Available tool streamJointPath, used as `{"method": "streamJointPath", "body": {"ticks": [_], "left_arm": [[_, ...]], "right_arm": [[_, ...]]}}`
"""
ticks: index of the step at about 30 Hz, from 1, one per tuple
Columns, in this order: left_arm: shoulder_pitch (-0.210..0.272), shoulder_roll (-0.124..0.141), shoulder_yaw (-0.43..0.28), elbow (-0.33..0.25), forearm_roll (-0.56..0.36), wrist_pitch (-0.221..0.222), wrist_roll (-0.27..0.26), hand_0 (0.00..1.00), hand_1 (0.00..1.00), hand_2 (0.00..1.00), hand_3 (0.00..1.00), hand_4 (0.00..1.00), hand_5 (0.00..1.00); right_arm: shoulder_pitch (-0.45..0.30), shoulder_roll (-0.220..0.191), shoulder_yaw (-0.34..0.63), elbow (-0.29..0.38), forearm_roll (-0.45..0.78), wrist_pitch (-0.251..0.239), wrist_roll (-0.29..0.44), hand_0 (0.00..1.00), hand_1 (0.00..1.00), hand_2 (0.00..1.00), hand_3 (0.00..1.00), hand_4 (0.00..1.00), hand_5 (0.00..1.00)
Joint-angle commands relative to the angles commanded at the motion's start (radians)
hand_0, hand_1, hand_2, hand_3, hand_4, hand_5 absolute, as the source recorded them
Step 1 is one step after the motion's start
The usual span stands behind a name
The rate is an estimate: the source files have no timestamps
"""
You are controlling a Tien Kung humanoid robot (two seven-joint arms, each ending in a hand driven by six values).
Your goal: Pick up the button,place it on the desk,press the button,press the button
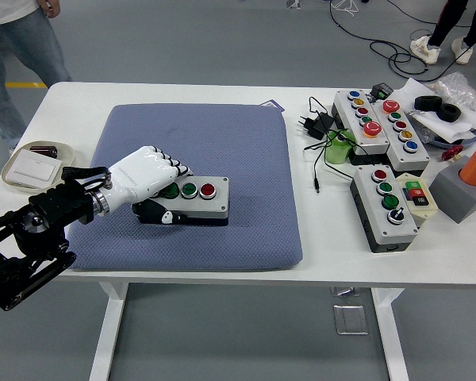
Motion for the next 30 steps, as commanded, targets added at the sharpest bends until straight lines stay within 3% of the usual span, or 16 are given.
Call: {"method": "streamJointPath", "body": {"ticks": [5, 8, 9, 14, 16, 25, 30], "left_arm": [[0.012, 0.011, -0.022, -0.034, 0.0, -0.015, -0.004, 0.532, 0.697, 0.814, 0.815, 0.826, 0.313], [0.021, 0.019, -0.033, -0.066, 0.0, -0.054, 0.002, 0.532, 0.697, 0.814, 0.815, 0.826, 0.313], [0.021, 0.019, -0.034, -0.068, 0.0, -0.059, 0.003, 0.553, 0.725, 0.865, 0.853, 0.835, 0.329], [0.02, 0.013, -0.038, -0.056, 0.0, -0.103, 0.006, 0.553, 0.725, 0.865, 0.853, 0.835, 0.329], [0.021, 0.01, -0.039, -0.052, 0.0, -0.115, 0.011, 0.602, 0.765, 0.914, 0.896, 0.838, 0.34], [0.035, 0.009, -0.059, -0.089, 0.0, -0.103, 0.031, 0.629, 0.789, 0.948, 0.929, 0.838, 0.343], [0.053, 0.016, -0.095, -0.157, 0.0, -0.1, 0.04, 0.65, 0.805, 0.964, 0.943, 0.843, 0.339]], "right_arm": [[0.0, 0.0, 0.002, 0.0, 0.0, 0.001, 0.0, 0.627, 0.477, 0.539, 0.582, 0.279, 0.022], [-0.002, 0.0, 0.003, 0.0, 0.0, 0.001, 0.0, 0.627, 0.477, 0.539, 0.582, 0.279, 0.022], [-0.002, 0.0, 0.003, 0.0, -0.001, 0.001, 0.0, 0.627, 0.477, 0.539, 0.582, 0.279, 0.022], [-0.004, 0.0, 0.006, 0.0, -0.008, 0.002, -0.002, 0.627, 0.477, 0.539, 0.582, 0.279, 0.022], [-0.005, 0.001, 0.005, 0.0, -0.005, 0.001, -0.002, 0.627, 0.477, 0.539, 0.582, 0.28, 0.022], [-0.009, 0.001, 0.006, 0.0, -0.007, 0.001, -0.001, 0.627, 0.477, 0.539, 0.582, 0.28, 0.022], [-0.014, 0.0, 0.007, 0.0, -0.008, 0.002, -0.001, 0.627, 0.477, 0.539, 0.582, 0.28, 0.022]]}}
